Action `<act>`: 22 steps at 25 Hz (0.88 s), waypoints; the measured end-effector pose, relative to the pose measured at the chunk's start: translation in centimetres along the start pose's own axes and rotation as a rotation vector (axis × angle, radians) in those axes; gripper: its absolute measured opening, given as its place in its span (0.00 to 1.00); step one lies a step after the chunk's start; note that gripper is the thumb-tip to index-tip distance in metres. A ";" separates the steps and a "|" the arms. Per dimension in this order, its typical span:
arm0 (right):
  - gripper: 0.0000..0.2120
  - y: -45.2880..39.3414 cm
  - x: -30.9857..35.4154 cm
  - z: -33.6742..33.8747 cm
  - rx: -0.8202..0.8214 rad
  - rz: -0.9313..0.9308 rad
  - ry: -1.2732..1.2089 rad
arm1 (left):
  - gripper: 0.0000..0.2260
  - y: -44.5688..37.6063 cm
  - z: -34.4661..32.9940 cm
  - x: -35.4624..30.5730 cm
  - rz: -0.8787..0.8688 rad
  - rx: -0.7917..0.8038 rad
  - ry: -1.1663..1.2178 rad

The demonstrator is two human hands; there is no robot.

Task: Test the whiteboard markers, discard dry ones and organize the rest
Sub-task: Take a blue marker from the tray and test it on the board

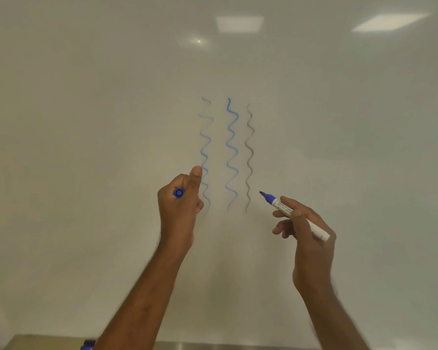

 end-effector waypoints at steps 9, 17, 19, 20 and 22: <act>0.05 -6.2 5.7 -4.2 0.027 0.277 0.176 | 0.13 -6.2 0.0 -5.6 -0.593 -0.195 -0.454; 0.09 -9.2 7.6 -6.4 -0.012 0.602 0.516 | 0.22 -9.8 -0.8 -2.0 -0.891 -0.213 -1.005; 0.11 -9.6 7.5 -7.0 -0.021 0.635 0.554 | 0.22 -9.9 -0.8 -1.5 -0.910 -0.218 -1.039; 0.12 -9.7 7.4 -7.2 -0.024 0.645 0.562 | 0.22 -9.8 -0.7 -1.6 -0.909 -0.224 -1.039; 0.12 -9.9 7.2 -7.5 -0.042 0.665 0.587 | 0.23 -9.8 -0.7 -1.6 -0.906 -0.231 -1.049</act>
Point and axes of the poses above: each hand's wrist, its own y-axis away from the middle knuckle, its own z-axis out of the back of the hand, x = y × z, the point moved 10 cm from there along -y, towards the middle knuckle, and after that the axes turned 8 degrees about -y, right-handed, at the moved point
